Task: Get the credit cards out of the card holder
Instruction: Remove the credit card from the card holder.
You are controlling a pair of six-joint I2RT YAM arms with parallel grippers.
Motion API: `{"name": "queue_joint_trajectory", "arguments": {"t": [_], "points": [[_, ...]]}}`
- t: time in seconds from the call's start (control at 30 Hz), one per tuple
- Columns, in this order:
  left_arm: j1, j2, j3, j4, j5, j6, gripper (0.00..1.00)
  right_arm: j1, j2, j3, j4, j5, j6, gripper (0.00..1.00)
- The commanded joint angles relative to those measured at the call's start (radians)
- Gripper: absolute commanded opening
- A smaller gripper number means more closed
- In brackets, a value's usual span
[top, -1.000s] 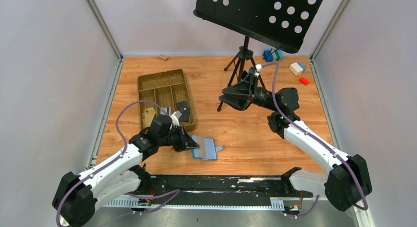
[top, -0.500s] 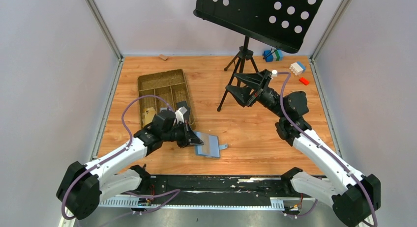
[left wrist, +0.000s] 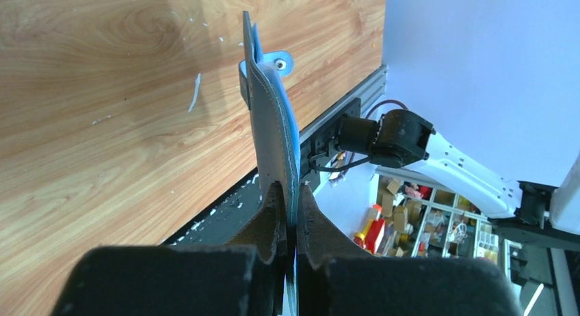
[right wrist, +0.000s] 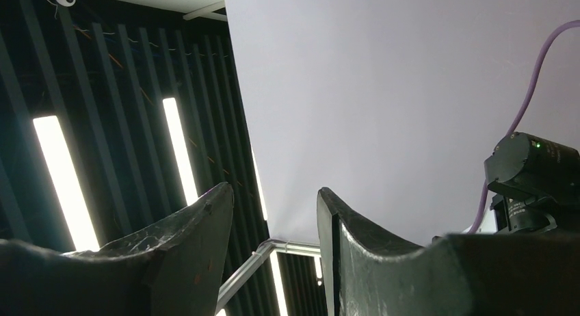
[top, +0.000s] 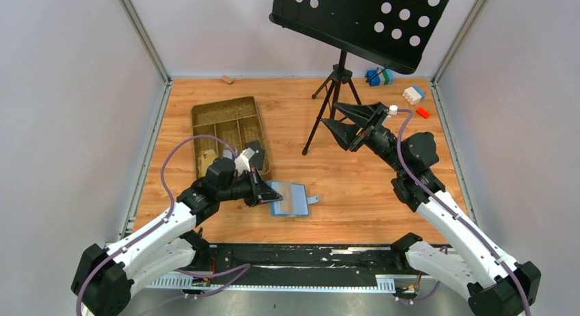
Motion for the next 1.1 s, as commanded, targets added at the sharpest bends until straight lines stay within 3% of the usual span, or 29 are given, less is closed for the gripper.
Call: {"name": "queue_joint_trajectory", "arguments": {"t": [0.0, 0.2, 0.33, 0.47, 0.73, 0.9, 1.07], "points": [[0.005, -0.059, -0.009, 0.118, 0.025, -0.079, 0.00, 0.007, -0.002, 0.042, -0.025, 0.026, 0.324, 0.48], [0.005, -0.098, -0.002, 0.313, 0.051, -0.260, 0.00, 0.009, 0.024, 0.020, 0.068, -0.008, 0.360, 0.41], [0.005, -0.110, 0.052, 0.277, 0.061, -0.263, 0.00, 0.007, 0.020, 0.005, 0.096, -0.014, 0.354, 0.35], [0.005, -0.109, 0.099, 0.256, 0.070, -0.267, 0.00, 0.008, 0.011, 0.000, 0.069, -0.061, 0.325, 0.23], [0.005, -0.093, 0.166, 0.349, 0.134, -0.350, 0.00, 0.007, -0.025, -0.029, 0.036, -0.084, 0.246, 0.22], [0.005, -0.082, 0.180, 0.343, 0.160, -0.364, 0.00, 0.005, -0.028, -0.019, -0.035, -0.177, 0.091, 0.21], [0.004, -0.057, 0.177, 0.403, 0.149, -0.412, 0.00, -0.010, 0.029, 0.091, -0.252, -0.393, -0.266, 0.15]]}}
